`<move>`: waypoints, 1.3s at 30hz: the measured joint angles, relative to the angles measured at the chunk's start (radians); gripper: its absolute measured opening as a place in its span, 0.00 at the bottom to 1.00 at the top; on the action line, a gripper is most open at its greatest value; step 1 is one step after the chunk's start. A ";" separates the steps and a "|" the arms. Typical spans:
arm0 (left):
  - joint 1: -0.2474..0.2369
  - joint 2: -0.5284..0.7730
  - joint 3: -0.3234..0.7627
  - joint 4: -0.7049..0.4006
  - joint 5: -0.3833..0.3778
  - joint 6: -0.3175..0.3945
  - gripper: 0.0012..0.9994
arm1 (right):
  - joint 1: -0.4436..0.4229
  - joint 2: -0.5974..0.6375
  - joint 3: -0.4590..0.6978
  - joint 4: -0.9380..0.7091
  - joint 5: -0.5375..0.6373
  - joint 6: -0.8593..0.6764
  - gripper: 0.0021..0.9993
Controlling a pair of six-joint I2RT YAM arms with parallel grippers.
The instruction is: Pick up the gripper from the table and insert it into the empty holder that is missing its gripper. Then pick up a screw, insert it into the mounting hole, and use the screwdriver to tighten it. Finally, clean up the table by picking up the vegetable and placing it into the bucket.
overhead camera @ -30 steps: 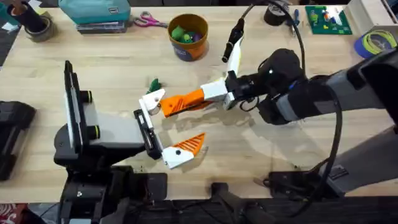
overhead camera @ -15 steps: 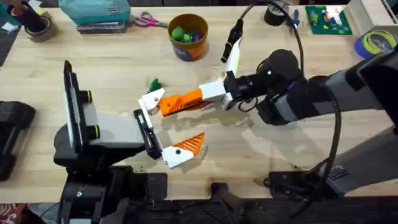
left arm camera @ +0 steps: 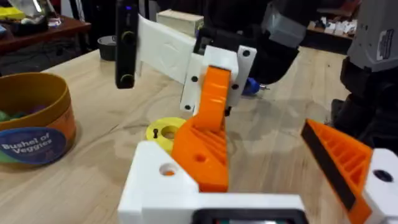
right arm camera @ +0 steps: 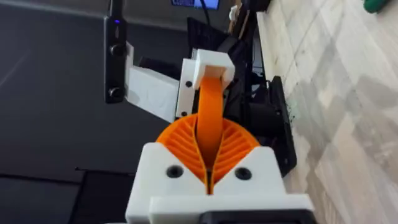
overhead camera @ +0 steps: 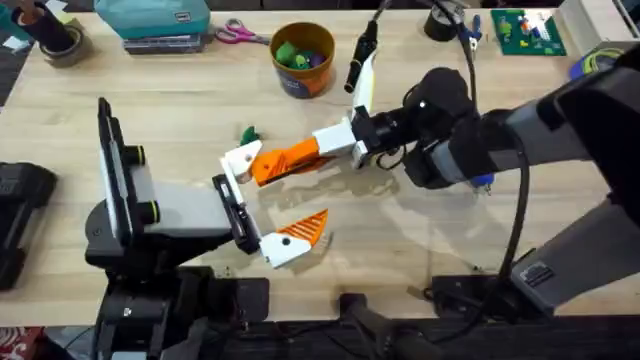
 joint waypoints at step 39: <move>0.000 0.000 0.000 -0.001 0.001 0.001 0.99 | 0.019 0.075 0.105 -0.054 0.011 -0.023 0.01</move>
